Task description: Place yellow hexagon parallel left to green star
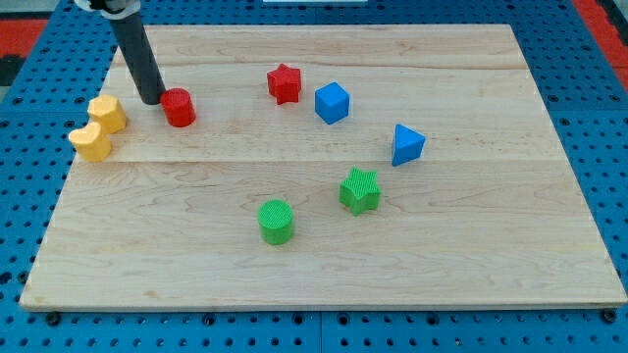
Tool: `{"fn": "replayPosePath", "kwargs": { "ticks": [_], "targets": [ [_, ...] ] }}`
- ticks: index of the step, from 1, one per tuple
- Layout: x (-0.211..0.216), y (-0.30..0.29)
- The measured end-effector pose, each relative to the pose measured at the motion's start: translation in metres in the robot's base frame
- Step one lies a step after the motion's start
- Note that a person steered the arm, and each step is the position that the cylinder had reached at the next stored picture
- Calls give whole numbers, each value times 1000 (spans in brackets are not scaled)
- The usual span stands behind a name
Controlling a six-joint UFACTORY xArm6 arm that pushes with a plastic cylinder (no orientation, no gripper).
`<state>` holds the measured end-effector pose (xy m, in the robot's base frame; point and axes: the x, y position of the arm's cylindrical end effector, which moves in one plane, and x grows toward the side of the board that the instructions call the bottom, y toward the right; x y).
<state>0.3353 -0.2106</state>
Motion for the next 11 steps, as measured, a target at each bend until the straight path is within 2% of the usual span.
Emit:
{"fn": "replayPosePath", "kwargs": {
  "ticks": [2, 4, 5, 6, 8, 10, 11],
  "targets": [
    [-86, -60],
    [-124, -94],
    [-122, -94],
    [-96, -94],
    [13, -72],
    [76, -1],
    [92, 15]
  ]
}}
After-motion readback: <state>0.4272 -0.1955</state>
